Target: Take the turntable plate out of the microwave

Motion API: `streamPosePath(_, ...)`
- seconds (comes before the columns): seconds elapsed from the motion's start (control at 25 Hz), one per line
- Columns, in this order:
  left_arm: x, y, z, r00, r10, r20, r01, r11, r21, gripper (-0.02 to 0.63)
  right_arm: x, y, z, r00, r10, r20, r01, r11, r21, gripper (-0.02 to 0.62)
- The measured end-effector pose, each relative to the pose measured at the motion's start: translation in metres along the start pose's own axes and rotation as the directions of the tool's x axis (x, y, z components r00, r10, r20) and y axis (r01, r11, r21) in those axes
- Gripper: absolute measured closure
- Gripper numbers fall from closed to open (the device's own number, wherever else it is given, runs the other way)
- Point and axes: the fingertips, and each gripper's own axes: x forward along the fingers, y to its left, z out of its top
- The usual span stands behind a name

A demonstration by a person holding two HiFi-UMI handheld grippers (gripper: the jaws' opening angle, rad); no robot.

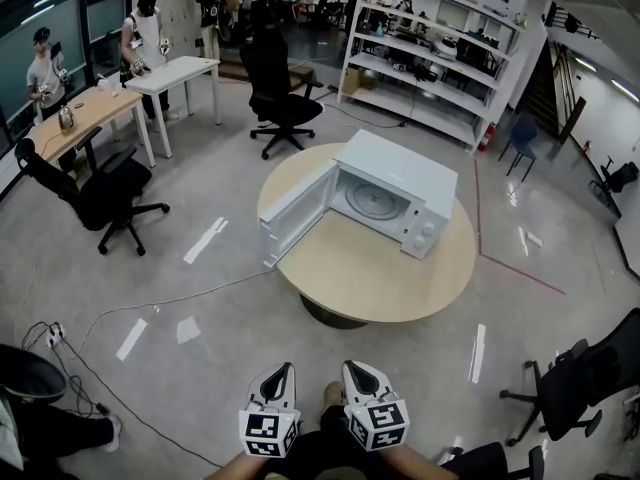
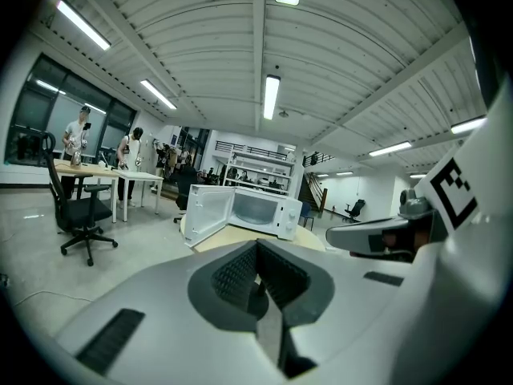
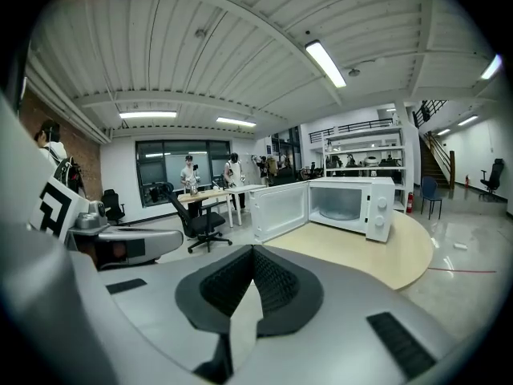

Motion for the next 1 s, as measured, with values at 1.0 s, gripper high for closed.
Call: streamPosePath(1.0, 0.255, -0.056, 0.052, 0.992, 0.053, -0.116, -0.043, 0.995, 0.089, 0.56, 0.12, -0.231, 0.073, 0.99, 0.052, 0.129, -0.051, 0.999, -0.008, 0.58)
